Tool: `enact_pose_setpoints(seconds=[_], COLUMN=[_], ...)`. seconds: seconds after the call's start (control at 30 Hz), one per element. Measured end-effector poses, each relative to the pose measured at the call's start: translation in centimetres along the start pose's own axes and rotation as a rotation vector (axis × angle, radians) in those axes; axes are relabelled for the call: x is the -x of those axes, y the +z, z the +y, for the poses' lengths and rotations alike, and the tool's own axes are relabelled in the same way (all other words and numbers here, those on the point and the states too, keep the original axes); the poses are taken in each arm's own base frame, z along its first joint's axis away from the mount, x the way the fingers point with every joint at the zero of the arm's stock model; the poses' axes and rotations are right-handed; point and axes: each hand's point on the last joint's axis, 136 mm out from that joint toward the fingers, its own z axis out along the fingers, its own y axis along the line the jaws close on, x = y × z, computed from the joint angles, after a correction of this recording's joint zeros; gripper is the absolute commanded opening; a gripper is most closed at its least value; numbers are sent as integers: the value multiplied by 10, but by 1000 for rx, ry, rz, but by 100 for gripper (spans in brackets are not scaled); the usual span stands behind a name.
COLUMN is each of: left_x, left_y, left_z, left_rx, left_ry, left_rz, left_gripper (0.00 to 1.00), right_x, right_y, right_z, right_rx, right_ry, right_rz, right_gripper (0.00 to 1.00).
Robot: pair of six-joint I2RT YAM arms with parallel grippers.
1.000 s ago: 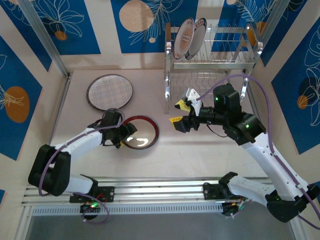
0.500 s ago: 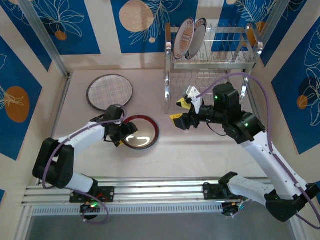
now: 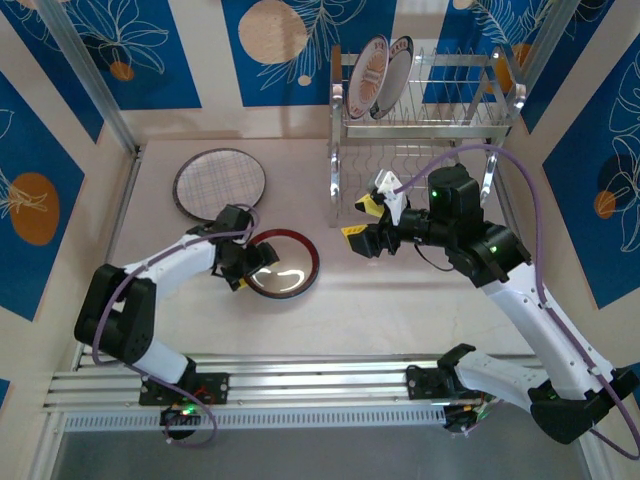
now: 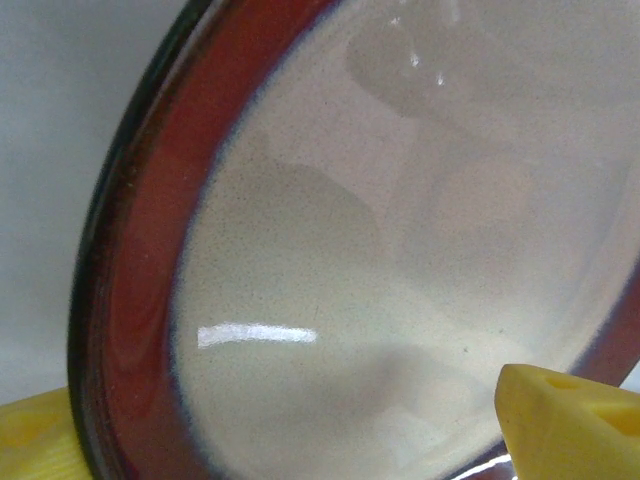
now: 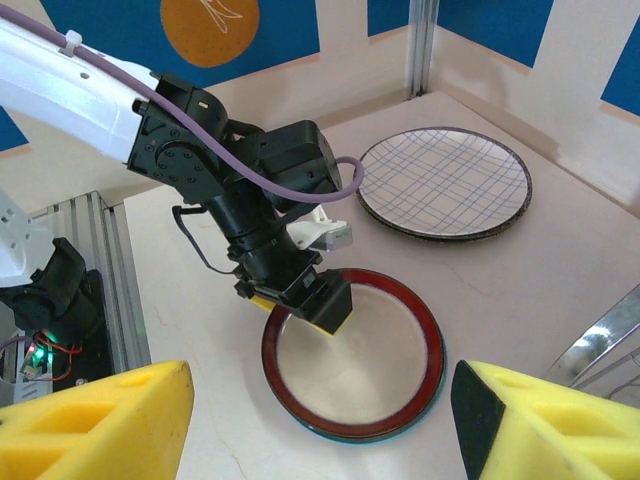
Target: Unload the plates from the dish rack
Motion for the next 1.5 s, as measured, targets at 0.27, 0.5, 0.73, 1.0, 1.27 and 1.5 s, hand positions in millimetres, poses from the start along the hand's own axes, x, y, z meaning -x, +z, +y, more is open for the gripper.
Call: enact_pose_setpoints(seconds=[0.27,0.5,0.73,1.0,1.27,1.5], left_x=[-1,-4,-7,-7,5,11], left_y=[0,-2,-3,-20,-99,-203], left_z=[-2,-3,-2,-8,-54,-107], left_rx=[13,39,50,53,-138,-461], left_ry=[19,55,71,87,154,246], left_rz=[12,25,29,3,-186,-443], left_gripper=[92,94,95,96,98,100], right_x=[1,1,0,7,78,122], right_y=[0,0,0,-7,-51,-82], right_z=[0,-1,-3,-28,-90,-183], right_rx=[0,-4,-17,-169,-497,-715], right_ry=[2,9,20,47,131,400], right_rz=[-3,-2,-1,-13,-202,-350], right_gripper=[70,70,70,70,68,65])
